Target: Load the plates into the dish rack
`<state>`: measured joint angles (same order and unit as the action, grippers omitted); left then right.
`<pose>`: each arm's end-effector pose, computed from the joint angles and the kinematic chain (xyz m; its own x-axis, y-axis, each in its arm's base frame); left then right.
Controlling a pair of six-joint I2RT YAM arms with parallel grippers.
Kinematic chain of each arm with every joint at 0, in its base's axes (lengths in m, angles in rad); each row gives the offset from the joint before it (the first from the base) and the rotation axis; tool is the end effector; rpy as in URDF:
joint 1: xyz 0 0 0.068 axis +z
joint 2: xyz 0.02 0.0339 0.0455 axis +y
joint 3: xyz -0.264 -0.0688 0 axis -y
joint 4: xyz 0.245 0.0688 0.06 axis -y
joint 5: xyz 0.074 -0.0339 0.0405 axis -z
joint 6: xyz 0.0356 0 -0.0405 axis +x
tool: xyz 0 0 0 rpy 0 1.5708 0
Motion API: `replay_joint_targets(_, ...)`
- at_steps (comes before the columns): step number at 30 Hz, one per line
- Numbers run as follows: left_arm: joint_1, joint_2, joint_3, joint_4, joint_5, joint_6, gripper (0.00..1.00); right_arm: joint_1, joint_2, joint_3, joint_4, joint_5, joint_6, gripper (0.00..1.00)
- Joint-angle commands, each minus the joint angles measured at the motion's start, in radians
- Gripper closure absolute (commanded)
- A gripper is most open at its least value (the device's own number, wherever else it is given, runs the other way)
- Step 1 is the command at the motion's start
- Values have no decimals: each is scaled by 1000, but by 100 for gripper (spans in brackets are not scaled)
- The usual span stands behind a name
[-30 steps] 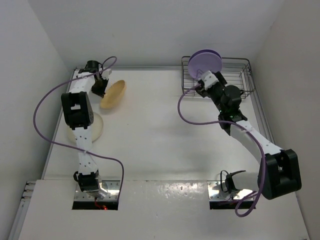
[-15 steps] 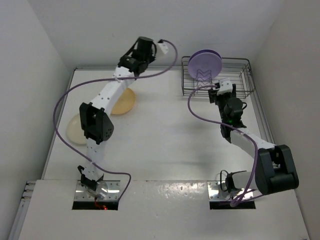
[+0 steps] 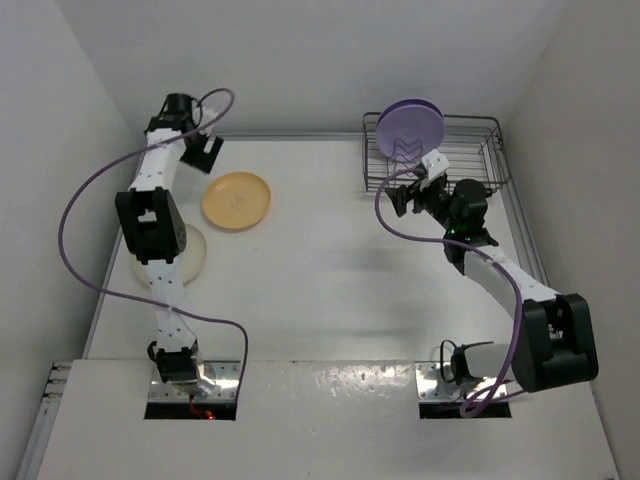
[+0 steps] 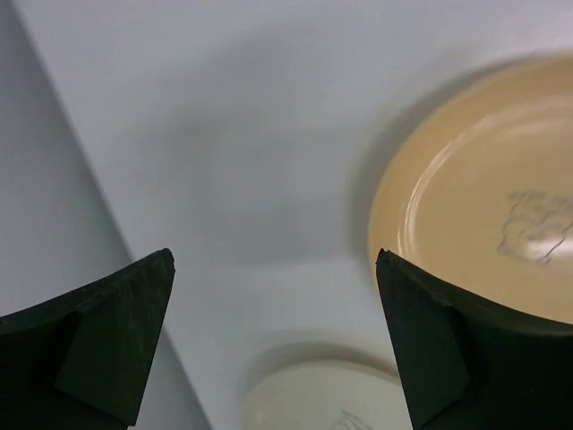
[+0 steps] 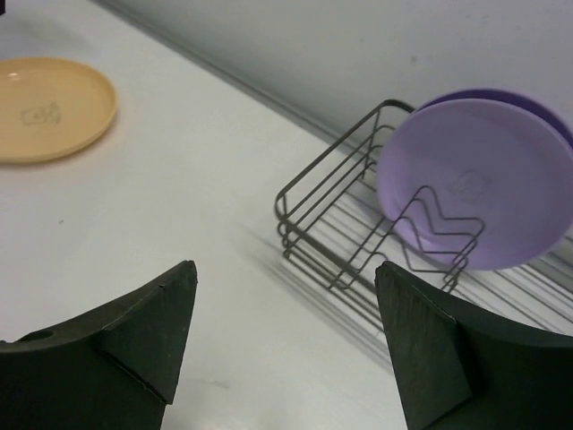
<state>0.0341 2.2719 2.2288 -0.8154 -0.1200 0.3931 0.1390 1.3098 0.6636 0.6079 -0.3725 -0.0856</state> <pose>0.5087 0.0216 0.2819 -0.7416 0.3552 -0.5690 0.1863 0.9240 0.3340 0.2861 0.0531 0.2648 0.0040 -0.0798 -0.9968 -0.4907 0.8684 -0.0715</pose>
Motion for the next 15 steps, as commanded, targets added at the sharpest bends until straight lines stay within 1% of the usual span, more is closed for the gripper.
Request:
replay_joint_targets(1,1,-19,-40,-122,275,-131,0,22,-26,14,-26,-78,-8,20)
replay_joint_targets(5,42,15,-51,-94,258,-154,0,76,-20,14,-48,-72,-52,20)
replay_joint_targets(8,53,54,-51,-82,261,-165,6,112,-35,13,-77,-63,-83,20)
replay_joint_targets(12,53,101,-107,-82,273,-155,19,145,-52,16,-134,-14,-144,19)
replay_joint_targets(13,53,121,-107,-82,273,-155,27,152,-58,21,-143,-8,-152,19)
replay_joint_targets(15,53,130,-132,-82,219,-155,33,154,-64,27,-163,9,-172,19)
